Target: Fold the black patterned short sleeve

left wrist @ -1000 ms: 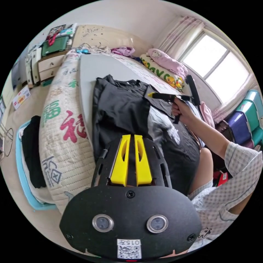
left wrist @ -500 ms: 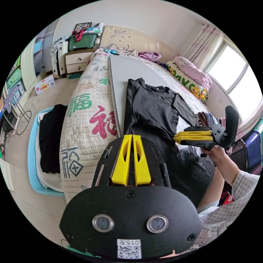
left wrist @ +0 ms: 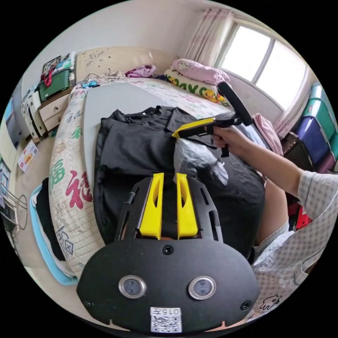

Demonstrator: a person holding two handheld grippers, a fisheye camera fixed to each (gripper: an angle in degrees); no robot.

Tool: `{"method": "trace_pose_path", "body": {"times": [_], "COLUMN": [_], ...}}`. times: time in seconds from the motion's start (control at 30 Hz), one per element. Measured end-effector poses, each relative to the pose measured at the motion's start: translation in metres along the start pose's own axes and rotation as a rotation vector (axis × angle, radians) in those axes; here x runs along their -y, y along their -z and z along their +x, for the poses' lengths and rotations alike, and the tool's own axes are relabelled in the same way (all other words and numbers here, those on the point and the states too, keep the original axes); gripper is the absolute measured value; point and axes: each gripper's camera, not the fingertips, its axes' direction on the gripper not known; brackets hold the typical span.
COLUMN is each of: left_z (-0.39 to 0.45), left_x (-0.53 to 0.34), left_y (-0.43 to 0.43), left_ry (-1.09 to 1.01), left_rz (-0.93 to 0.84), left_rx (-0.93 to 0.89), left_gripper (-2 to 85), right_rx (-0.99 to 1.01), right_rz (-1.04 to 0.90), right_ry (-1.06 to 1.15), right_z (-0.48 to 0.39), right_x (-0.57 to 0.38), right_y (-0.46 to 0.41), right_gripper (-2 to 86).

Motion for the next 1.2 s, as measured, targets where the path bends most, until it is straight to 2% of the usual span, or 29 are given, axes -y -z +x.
{"method": "trace_pose_path", "body": {"times": [0.1, 0.17, 0.33, 0.57, 0.77, 0.87, 0.97, 1.1, 1.2], "left_z": [0.015, 0.015, 0.002, -0.002, -0.019, -0.032, -0.044, -0.054, -0.056], "left_x": [0.003, 0.002, -0.006, -0.011, -0.013, -0.020, -0.035, -0.064, -0.080], "left_y": [-0.023, -0.025, -0.016, -0.002, 0.014, 0.038, 0.077, 0.136, 0.165], "left_ry": [-0.052, -0.046, -0.024, -0.028, 0.018, 0.041, 0.067, 0.091, 0.100], "left_rz": [-0.092, -0.102, -0.110, -0.134, -0.124, -0.077, 0.039, 0.184, 0.185], "left_rx": [0.088, 0.123, 0.085, 0.092, 0.028, -0.053, -0.087, -0.050, -0.007], "left_gripper": [5.6, 4.1, 0.5, 0.3, 3.9, 5.5, 6.1, 7.1, 7.2], "right_rx": [-0.021, -0.024, -0.009, -0.012, 0.028, 0.124, 0.119, 0.061, 0.033], "right_rz": [0.004, 0.003, 0.014, 0.019, 0.011, 0.101, 0.151, 0.189, 0.193], "right_ry": [0.001, 0.012, -0.004, -0.029, -0.058, -0.035, -0.043, -0.141, -0.256], "right_z": [-0.022, -0.035, -0.064, -0.102, -0.127, -0.141, -0.149, -0.157, -0.162], "right_x": [0.016, 0.024, 0.049, 0.080, 0.094, 0.048, -0.003, -0.106, -0.177], "right_y": [0.004, 0.009, 0.029, 0.055, 0.109, 0.190, 0.250, 0.345, 0.390], "right_gripper": [5.6, 1.2, -0.7, -0.3, 4.5, 4.8, 4.6, 5.2, 6.4]}}
